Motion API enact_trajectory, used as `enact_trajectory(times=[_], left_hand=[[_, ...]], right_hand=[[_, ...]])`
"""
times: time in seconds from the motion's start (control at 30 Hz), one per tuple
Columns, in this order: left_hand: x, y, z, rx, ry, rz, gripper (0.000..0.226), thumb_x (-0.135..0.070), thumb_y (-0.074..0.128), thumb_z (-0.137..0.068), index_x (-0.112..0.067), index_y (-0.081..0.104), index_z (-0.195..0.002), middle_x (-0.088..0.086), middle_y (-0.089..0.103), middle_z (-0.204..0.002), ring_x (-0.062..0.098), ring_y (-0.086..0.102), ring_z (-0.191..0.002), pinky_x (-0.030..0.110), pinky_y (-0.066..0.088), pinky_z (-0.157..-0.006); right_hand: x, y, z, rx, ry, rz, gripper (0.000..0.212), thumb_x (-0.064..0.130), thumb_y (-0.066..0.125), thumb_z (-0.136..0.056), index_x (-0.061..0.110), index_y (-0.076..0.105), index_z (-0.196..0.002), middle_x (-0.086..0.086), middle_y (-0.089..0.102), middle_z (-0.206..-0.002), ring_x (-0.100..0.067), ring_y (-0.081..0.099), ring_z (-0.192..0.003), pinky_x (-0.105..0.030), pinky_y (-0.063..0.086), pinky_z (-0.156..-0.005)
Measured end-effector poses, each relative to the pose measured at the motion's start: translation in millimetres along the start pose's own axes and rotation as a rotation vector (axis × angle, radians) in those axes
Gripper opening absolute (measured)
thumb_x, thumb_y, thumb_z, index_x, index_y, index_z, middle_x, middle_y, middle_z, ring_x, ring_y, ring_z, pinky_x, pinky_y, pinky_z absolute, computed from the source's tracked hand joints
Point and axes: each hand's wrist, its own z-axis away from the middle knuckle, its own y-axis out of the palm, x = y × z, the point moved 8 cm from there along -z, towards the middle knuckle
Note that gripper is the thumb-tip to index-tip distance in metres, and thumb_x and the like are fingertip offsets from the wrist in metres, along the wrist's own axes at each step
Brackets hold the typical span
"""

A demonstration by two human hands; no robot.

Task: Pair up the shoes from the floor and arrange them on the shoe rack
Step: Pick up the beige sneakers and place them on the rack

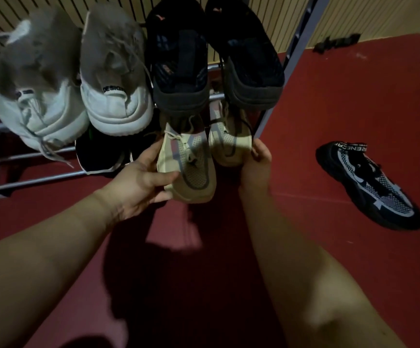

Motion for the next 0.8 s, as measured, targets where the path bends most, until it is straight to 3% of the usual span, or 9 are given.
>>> enact_trajectory(times=[0.07,0.17,0.27,0.37,0.5,0.57,0.63,0.73,0.8], left_hand=[[2,0,-3,0.024,-0.003,0.006,0.077,0.000,0.064,-0.070,-0.043,0.047,-0.130,-0.005,0.068,-0.110,0.013,0.068,-0.094,0.034,0.058,-0.071],[3,2,-12,0.014,-0.011,0.017,0.078,0.002,0.060,-0.074,-0.046,0.043,-0.133,0.000,0.064,-0.112,0.017,0.065,-0.094,0.034,0.054,-0.066],[-1,12,-27,0.012,0.010,0.047,0.074,0.010,0.051,-0.086,-0.040,0.038,-0.138,0.000,0.062,-0.113,0.018,0.066,-0.094,0.040,0.056,-0.069],[-6,17,-39,-0.009,-0.002,-0.002,0.060,0.007,0.044,-0.092,-0.036,0.042,-0.133,-0.001,0.065,-0.108,0.011,0.070,-0.084,0.033,0.058,-0.064],[-5,-4,-46,-0.151,-0.075,-0.004,0.067,0.004,0.049,-0.092,-0.035,0.031,-0.143,-0.002,0.062,-0.096,0.004,0.063,-0.064,0.017,0.050,-0.046],[-4,-16,-47,-0.218,-0.082,-0.040,0.060,0.003,0.052,-0.091,-0.030,0.040,-0.139,-0.005,0.063,-0.108,0.008,0.063,-0.083,0.020,0.055,-0.053],[-4,-18,-47,-0.227,-0.075,-0.130,0.046,0.002,0.053,-0.091,-0.027,0.052,-0.126,-0.001,0.063,-0.117,0.013,0.062,-0.089,0.024,0.057,-0.059],[-5,-8,-51,-0.272,0.000,-0.029,0.034,0.002,0.046,-0.095,-0.025,0.067,-0.099,0.002,0.069,-0.103,0.013,0.065,-0.083,0.035,0.055,-0.077],[-6,4,-56,-0.344,0.069,-0.087,0.026,-0.006,0.045,-0.096,-0.020,0.067,-0.101,0.007,0.069,-0.101,0.019,0.066,-0.090,0.038,0.050,-0.086]], right_hand=[[0,-4,6,-0.098,-0.010,-0.062,0.025,-0.004,0.053,-0.088,0.010,0.056,-0.109,-0.021,0.062,-0.116,-0.034,0.060,-0.107,-0.049,0.048,-0.097],[0,-2,11,-0.094,0.003,-0.025,0.020,0.005,0.056,-0.089,0.019,0.056,-0.104,-0.018,0.062,-0.117,-0.032,0.060,-0.109,-0.050,0.048,-0.097],[-12,4,23,0.086,0.184,-0.005,0.040,0.024,0.061,-0.090,0.016,0.048,-0.127,-0.016,0.061,-0.121,-0.031,0.063,-0.104,-0.042,0.058,-0.072],[-16,10,33,0.266,0.212,-0.015,0.054,0.005,0.061,-0.088,0.017,0.038,-0.136,-0.008,0.063,-0.113,-0.020,0.065,-0.091,-0.029,0.055,-0.061],[-12,9,34,0.251,0.141,0.011,0.048,-0.006,0.056,-0.088,0.025,0.043,-0.123,0.003,0.059,-0.109,-0.021,0.059,-0.104,-0.031,0.057,-0.075],[-11,9,33,0.256,0.140,0.034,0.050,-0.007,0.053,-0.089,0.032,0.042,-0.117,0.009,0.057,-0.107,-0.018,0.059,-0.101,-0.031,0.054,-0.078],[-6,9,31,0.285,0.122,0.062,0.047,-0.006,0.052,-0.091,0.030,0.041,-0.119,0.009,0.057,-0.106,-0.013,0.061,-0.094,-0.029,0.054,-0.077],[14,21,19,0.311,0.039,0.152,0.030,0.003,0.051,-0.094,0.017,0.048,-0.121,-0.004,0.062,-0.110,-0.021,0.063,-0.096,-0.033,0.055,-0.078],[28,29,10,0.268,-0.047,0.221,0.033,0.001,0.053,-0.092,0.009,0.050,-0.123,-0.012,0.065,-0.114,-0.024,0.064,-0.101,-0.039,0.056,-0.085]])
